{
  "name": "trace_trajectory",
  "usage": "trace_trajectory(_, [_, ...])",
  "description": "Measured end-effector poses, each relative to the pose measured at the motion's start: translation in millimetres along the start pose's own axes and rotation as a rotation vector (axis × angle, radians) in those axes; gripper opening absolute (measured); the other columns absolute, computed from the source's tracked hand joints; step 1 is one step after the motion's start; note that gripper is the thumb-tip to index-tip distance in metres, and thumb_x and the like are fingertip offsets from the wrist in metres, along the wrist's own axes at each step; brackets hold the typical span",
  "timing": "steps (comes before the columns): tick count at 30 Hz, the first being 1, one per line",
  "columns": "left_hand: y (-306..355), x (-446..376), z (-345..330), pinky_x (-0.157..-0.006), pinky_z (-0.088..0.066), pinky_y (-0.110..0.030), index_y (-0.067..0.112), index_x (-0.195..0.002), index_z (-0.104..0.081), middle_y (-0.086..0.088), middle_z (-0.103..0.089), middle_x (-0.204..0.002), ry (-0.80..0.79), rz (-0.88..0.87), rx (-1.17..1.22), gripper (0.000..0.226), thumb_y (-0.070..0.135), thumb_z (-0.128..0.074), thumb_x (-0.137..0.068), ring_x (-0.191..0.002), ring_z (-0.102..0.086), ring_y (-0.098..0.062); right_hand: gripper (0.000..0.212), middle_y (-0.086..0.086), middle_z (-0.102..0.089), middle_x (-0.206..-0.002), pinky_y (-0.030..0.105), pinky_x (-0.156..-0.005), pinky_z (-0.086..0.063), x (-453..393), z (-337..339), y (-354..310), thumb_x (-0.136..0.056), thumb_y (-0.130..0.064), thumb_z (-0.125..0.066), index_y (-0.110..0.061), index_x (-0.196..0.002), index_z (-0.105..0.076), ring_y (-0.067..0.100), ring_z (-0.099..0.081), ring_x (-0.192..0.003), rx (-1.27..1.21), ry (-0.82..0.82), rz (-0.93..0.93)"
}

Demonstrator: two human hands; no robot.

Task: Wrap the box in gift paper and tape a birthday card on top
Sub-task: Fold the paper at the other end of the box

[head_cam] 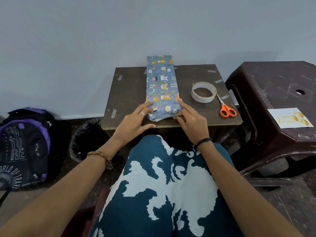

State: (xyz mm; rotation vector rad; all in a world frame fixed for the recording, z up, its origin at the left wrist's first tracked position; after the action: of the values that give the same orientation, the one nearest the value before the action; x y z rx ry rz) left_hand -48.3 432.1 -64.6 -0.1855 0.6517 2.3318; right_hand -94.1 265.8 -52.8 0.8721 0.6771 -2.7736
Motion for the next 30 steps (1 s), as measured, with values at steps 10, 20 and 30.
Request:
trace_trajectory(10, [2.7,-2.1,4.0,-0.053,-0.05,-0.025,0.016,-0.098,-0.062,0.0,-0.051,-0.135,0.067,-0.206,-0.135,0.031,0.042,-0.048,-0.089,-0.098,-0.066,-0.019,0.01,0.002,-0.06,-0.128,0.008,-0.07,-0.037,2.2,-5.0,7.9,-0.082,-0.018,-0.068,-0.013,-0.076,-0.061,0.009,-0.063,-0.098,-0.028,0.004,-0.048])
trace_trajectory(20, [7.7,-1.9,8.4,-0.058,-0.052,-0.028,0.009,-0.084,-0.061,-0.003,-0.059,-0.127,0.245,-0.084,0.014,0.022,0.027,-0.049,-0.088,-0.114,-0.051,-0.005,0.014,0.002,-0.061,-0.125,0.009,-0.065,-0.035,0.5,-5.8,6.1,-0.085,-0.021,-0.066,-0.013,-0.077,-0.058,0.01,-0.063,-0.093,0.007,0.021,-0.043])
trace_trajectory(30, [15.8,-6.4,10.8,-0.051,-0.047,-0.022,0.008,-0.082,-0.061,-0.004,-0.064,-0.119,0.284,-0.087,-0.069,0.017,0.021,-0.05,-0.085,-0.113,-0.052,-0.007,0.014,0.001,-0.065,-0.114,0.01,-0.056,-0.034,-1.5,-3.7,6.7,-0.085,-0.021,-0.063,-0.011,-0.077,-0.057,0.01,-0.062,-0.08,0.045,0.077,-0.057])
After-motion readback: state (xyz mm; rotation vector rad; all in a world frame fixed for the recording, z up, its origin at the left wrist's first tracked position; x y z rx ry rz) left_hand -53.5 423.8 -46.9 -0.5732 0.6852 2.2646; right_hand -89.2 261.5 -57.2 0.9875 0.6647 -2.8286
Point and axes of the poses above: each hand's wrist, its own x-axis away from the middle knuckle, its own z-axis out of the back of the hand, y = z × x, the point moved 9 cm from there along -x, towards the middle knuckle
